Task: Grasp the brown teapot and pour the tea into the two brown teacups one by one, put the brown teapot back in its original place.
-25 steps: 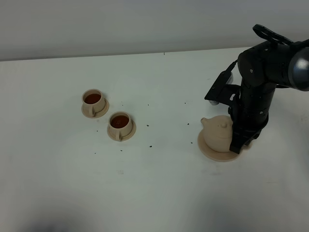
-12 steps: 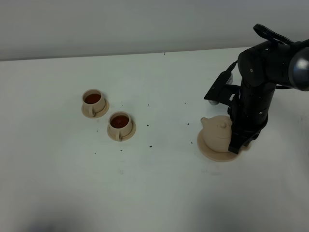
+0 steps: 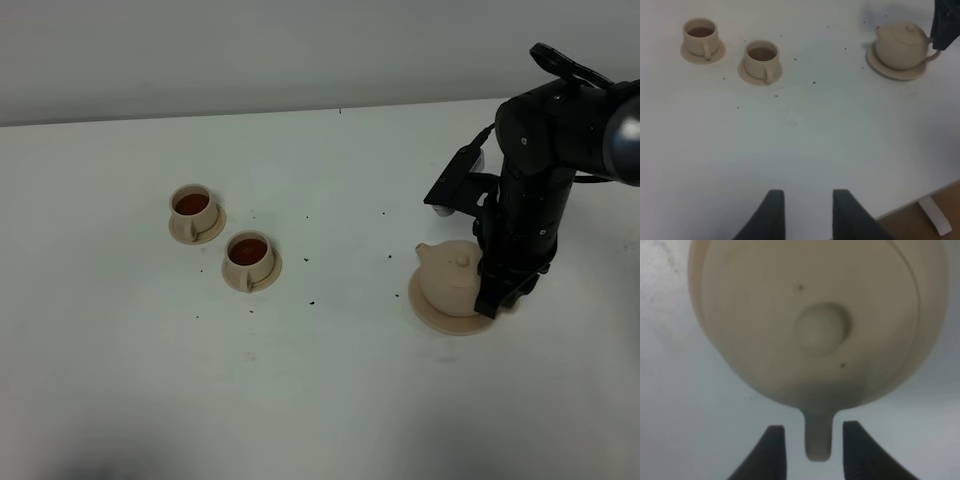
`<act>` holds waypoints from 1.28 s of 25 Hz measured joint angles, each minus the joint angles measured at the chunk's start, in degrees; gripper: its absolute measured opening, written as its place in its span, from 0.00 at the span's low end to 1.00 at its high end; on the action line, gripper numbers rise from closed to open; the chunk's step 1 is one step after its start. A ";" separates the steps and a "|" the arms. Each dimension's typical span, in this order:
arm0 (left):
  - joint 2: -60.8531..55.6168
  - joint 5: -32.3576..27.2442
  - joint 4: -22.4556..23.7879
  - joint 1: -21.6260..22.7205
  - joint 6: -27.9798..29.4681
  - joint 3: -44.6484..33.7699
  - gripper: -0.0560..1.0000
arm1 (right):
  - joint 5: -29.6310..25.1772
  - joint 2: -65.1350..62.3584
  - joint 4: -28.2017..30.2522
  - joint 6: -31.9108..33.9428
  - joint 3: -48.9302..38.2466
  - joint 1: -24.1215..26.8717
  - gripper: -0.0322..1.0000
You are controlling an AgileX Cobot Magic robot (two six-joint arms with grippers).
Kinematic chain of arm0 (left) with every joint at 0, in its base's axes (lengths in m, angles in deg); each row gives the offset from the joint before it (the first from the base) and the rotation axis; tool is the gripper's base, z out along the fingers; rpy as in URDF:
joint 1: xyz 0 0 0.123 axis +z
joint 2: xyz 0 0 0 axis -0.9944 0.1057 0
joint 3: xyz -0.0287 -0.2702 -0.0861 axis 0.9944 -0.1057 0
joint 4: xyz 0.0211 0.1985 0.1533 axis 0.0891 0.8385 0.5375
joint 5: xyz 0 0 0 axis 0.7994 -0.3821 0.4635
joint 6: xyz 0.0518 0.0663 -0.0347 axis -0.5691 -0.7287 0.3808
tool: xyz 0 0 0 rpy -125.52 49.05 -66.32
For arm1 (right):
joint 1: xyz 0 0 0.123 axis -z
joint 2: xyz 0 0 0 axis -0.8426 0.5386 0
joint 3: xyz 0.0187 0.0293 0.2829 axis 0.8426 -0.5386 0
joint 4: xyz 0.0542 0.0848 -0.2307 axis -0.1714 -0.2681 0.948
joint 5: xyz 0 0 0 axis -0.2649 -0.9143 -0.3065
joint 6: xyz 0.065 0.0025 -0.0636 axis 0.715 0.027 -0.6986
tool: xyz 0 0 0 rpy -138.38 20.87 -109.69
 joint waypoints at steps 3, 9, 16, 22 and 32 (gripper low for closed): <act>0.00 0.00 0.00 0.00 0.00 0.00 0.29 | 0.00 -1.21 0.78 0.14 0.00 0.00 0.31; 0.00 0.00 0.00 0.00 0.00 0.00 0.29 | 0.74 -10.28 3.07 0.99 0.00 0.00 0.31; 0.00 0.00 0.00 0.00 0.00 0.00 0.29 | 1.29 -26.12 10.57 12.42 0.00 0.00 0.31; 0.00 0.00 0.00 0.00 0.00 0.00 0.29 | -1.91 -37.56 18.59 23.54 0.00 0.00 0.25; 0.00 0.00 0.00 0.00 0.00 0.00 0.29 | -8.23 -56.01 24.47 30.18 -3.94 0.00 0.23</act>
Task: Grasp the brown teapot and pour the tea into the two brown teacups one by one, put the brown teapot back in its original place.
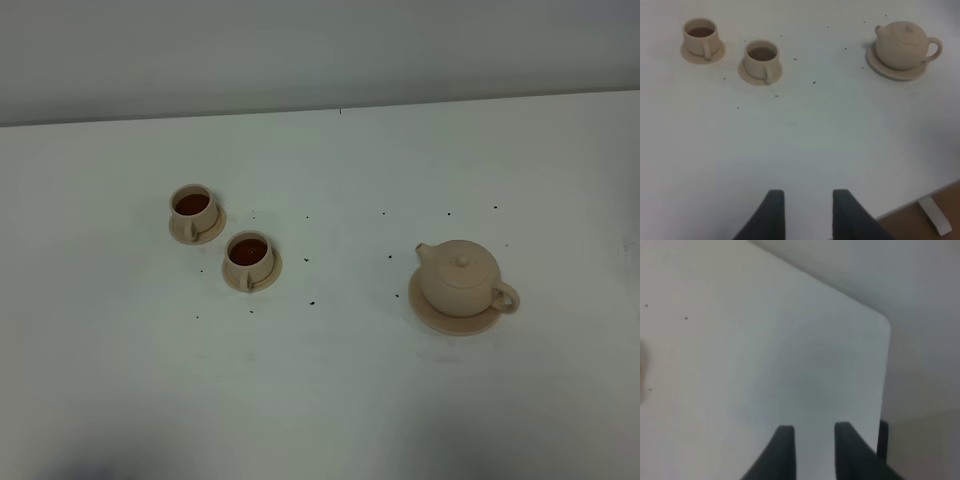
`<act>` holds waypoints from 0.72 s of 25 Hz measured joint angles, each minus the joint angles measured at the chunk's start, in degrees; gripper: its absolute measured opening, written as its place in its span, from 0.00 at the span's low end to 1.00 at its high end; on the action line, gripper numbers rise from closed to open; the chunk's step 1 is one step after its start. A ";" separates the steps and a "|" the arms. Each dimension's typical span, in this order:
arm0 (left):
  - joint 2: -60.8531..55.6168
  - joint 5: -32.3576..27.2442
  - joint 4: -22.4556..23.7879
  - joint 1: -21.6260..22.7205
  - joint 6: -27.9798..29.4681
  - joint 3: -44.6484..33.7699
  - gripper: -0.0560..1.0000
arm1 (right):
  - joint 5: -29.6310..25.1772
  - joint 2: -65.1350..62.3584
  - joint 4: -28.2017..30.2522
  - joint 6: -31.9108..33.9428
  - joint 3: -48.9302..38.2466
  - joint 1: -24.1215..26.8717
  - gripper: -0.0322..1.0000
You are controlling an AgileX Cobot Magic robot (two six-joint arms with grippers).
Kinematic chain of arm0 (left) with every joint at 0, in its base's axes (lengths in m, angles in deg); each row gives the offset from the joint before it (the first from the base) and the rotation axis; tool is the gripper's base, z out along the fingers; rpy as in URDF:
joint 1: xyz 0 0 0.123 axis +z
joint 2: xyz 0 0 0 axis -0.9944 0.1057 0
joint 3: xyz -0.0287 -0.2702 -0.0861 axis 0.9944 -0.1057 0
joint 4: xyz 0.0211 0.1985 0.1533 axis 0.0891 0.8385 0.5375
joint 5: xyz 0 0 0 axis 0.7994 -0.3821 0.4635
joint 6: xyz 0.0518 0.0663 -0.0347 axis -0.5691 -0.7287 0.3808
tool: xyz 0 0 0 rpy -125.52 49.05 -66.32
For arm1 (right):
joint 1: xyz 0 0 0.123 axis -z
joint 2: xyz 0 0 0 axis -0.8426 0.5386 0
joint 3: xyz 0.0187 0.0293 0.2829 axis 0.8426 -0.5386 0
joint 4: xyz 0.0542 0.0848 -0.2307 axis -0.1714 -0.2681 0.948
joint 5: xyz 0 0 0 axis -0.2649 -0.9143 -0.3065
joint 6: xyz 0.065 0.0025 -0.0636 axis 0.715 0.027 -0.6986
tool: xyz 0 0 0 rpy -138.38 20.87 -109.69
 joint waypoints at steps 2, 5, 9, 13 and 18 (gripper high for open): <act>0.00 0.00 0.00 0.00 0.00 0.00 0.29 | 0.83 -5.64 0.00 0.79 -2.69 0.00 0.23; 0.00 0.00 0.00 0.00 -0.05 0.00 0.29 | 3.58 -13.76 -0.50 2.69 -6.94 0.00 0.23; 0.00 0.00 0.00 0.00 -0.05 0.00 0.29 | 5.48 -24.21 -2.27 5.04 -10.97 0.00 0.23; 0.00 0.00 0.00 0.00 -0.05 0.00 0.29 | 4.13 -32.02 -6.14 5.60 -13.44 0.00 0.23; 0.00 0.00 0.00 0.00 -0.05 0.00 0.29 | -1.25 -38.30 -15.58 4.30 -17.81 0.00 0.23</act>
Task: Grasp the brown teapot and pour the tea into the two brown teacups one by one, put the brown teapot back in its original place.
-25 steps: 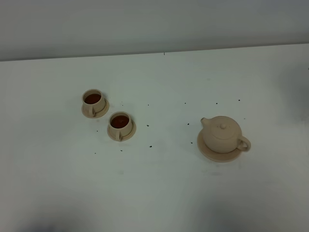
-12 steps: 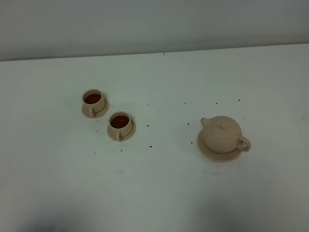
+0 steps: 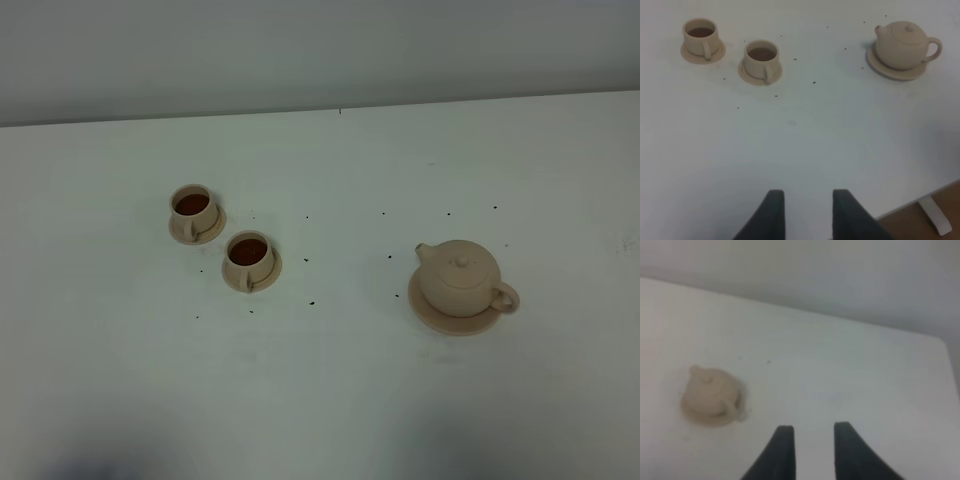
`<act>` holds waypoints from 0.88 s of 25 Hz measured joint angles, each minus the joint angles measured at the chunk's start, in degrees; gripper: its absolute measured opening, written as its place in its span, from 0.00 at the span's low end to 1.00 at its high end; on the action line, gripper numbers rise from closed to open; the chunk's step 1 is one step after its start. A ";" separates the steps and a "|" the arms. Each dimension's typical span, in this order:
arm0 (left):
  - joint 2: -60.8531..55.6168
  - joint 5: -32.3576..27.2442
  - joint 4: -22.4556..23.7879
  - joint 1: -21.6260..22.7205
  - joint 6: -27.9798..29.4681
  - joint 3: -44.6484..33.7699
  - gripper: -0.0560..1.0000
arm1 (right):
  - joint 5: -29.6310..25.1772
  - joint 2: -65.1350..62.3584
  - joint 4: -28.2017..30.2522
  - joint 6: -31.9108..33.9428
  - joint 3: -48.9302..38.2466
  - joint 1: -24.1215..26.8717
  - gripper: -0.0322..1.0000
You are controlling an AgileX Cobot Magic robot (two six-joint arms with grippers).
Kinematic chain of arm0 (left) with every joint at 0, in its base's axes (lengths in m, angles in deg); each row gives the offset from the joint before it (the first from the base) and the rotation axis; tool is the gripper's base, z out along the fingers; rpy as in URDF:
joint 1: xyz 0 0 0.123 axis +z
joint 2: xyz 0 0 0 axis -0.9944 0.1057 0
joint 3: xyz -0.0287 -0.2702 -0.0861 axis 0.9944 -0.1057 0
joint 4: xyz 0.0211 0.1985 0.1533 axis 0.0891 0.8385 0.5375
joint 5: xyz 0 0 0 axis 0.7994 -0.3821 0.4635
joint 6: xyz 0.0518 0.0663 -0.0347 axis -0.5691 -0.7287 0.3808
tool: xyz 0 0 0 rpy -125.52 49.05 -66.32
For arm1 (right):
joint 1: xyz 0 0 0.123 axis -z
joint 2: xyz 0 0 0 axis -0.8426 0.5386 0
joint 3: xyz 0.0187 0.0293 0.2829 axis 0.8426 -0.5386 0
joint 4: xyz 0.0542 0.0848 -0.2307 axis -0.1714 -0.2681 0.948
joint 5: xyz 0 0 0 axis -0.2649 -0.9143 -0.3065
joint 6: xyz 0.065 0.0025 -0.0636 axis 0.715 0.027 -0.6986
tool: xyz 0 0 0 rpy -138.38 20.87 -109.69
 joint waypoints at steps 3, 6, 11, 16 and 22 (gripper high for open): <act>0.00 0.00 0.00 0.00 0.00 0.00 0.29 | -0.75 -5.23 -4.56 -1.62 -4.49 0.00 0.23; 0.00 0.00 0.00 0.00 0.00 0.00 0.29 | 1.07 -11.35 -7.60 -1.82 -10.54 0.61 0.23; 0.00 0.00 0.00 0.00 0.00 0.00 0.29 | 5.21 -16.34 -11.81 -2.22 -20.90 9.12 0.23; 0.00 0.00 0.00 0.00 0.00 0.00 0.29 | 6.49 -16.34 -18.61 -6.53 -26.40 18.79 0.23; 0.00 0.00 0.00 0.00 0.00 0.00 0.29 | 5.78 -16.34 -18.56 -9.28 -29.07 24.86 0.23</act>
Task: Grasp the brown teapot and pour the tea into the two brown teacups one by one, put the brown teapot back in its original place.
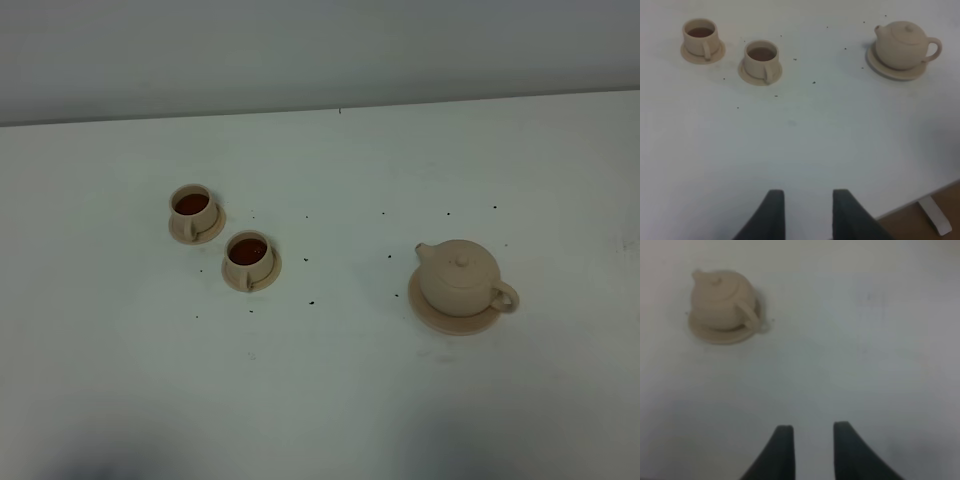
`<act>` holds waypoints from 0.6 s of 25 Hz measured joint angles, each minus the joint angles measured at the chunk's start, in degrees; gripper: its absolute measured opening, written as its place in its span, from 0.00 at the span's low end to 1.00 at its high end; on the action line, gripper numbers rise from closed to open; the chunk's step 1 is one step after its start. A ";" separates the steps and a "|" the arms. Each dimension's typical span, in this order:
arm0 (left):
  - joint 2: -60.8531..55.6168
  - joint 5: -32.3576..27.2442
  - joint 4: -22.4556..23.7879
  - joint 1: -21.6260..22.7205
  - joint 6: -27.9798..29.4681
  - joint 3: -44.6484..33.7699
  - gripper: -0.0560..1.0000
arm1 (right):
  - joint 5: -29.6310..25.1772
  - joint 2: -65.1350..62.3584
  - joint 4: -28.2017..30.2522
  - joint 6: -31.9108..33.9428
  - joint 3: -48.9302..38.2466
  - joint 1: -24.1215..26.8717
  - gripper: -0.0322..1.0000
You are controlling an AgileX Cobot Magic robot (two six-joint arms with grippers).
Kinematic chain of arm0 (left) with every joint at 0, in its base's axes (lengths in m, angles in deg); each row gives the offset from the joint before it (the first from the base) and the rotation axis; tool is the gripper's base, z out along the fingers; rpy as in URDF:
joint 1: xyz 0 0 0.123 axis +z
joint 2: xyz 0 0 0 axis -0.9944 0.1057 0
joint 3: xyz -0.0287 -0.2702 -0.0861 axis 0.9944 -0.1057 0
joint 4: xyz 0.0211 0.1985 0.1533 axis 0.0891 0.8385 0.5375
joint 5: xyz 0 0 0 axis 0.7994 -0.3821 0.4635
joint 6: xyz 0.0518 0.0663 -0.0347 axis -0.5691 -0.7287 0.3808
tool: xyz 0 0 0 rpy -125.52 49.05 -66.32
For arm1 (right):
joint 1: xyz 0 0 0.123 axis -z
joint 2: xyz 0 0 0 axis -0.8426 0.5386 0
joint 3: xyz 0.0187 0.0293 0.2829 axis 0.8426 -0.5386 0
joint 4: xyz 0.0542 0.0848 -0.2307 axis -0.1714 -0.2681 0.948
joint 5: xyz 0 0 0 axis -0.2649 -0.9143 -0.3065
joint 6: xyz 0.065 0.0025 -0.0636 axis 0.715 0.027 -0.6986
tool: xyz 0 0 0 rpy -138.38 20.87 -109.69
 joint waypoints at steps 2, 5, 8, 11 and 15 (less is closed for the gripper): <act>0.00 0.00 0.00 0.00 0.00 0.00 0.29 | 0.00 -0.05 0.27 -0.07 0.00 2.51 0.23; 0.00 0.00 0.00 0.00 0.00 0.00 0.29 | 0.00 -0.05 1.02 -0.17 0.00 5.48 0.23; 0.00 0.00 0.00 0.00 0.00 0.00 0.29 | 0.00 -0.05 1.55 -0.17 0.00 7.08 0.23; 0.00 0.00 0.00 0.00 0.00 0.00 0.29 | 0.00 -0.05 1.49 -0.17 0.00 7.31 0.23; 0.00 0.00 0.00 0.00 0.05 0.00 0.29 | 0.00 -0.05 1.37 -0.17 0.00 7.31 0.23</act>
